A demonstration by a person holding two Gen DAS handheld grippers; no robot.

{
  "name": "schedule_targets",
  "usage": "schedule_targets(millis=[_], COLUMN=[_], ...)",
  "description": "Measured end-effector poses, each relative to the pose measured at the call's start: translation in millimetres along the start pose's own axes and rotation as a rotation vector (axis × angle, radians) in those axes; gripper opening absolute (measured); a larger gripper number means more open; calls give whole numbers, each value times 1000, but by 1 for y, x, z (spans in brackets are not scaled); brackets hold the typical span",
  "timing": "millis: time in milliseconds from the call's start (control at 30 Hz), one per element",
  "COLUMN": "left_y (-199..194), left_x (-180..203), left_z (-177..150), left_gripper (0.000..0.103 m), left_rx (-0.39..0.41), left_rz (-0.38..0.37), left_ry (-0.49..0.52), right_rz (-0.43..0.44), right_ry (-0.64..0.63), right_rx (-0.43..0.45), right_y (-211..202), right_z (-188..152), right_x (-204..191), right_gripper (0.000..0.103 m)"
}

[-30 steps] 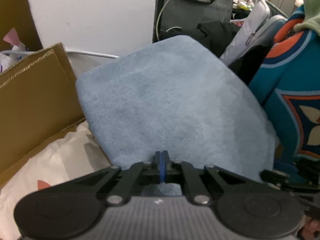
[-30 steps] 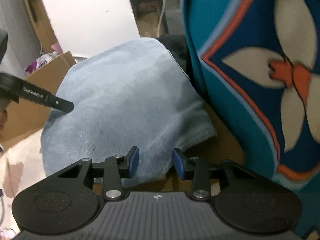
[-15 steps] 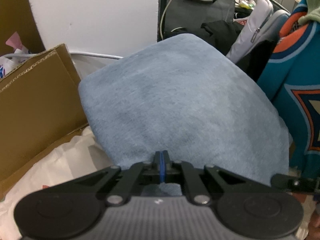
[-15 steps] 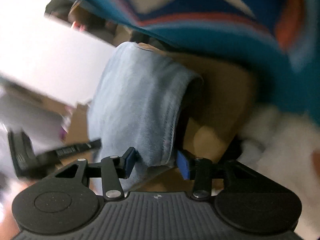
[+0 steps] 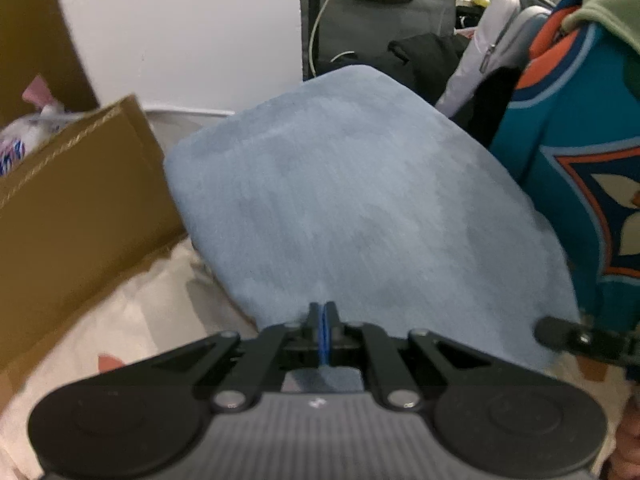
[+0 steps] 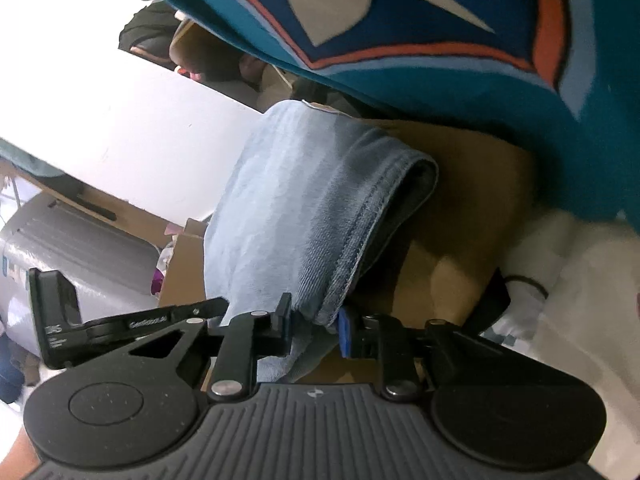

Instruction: Fold clothes

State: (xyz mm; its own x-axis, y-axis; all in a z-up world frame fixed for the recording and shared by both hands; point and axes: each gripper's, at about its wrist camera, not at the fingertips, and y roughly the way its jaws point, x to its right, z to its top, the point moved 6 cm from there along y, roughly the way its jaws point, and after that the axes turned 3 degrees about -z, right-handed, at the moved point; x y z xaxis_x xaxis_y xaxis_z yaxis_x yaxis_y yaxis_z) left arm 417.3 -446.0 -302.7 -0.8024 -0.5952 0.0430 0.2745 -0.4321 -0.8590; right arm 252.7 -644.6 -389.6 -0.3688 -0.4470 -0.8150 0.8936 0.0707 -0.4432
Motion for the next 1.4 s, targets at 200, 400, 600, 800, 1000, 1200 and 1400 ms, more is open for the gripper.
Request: schedule_targets(millis=[200,400,600,800,1000,1200,1400], left_y=[-14,-23,-30,-17,-6,-3,-7], left_x=[9,12,5,-2,1,2,-2], left_z=[-24,-33,-43,-44,-47,-54,-60], left_gripper=[4,9,48,50,57,44,25], left_rx=[-5,-33,-12,7,14,17,-42], left_rz=[25,20,-35,-105,-165,-199,-222], left_ry=[-4,-23,-139,-217,-262,-272,-300], right_rz=[-23,-52,-89,-99,-113,-86,-139], right_ry=[-11,-54,-113,-92,-87,-33,-53], right_rx=[-5,-19,-23,-24,-16,-11,-26], right_y=[0,-1,-5,-8,-7,-2,0], right_z=[2,1,3,3,4,7,1], right_x=[-1,-5,-12,-7,-4,-4,-5], right_gripper=[22,21,25,34,39,40,32])
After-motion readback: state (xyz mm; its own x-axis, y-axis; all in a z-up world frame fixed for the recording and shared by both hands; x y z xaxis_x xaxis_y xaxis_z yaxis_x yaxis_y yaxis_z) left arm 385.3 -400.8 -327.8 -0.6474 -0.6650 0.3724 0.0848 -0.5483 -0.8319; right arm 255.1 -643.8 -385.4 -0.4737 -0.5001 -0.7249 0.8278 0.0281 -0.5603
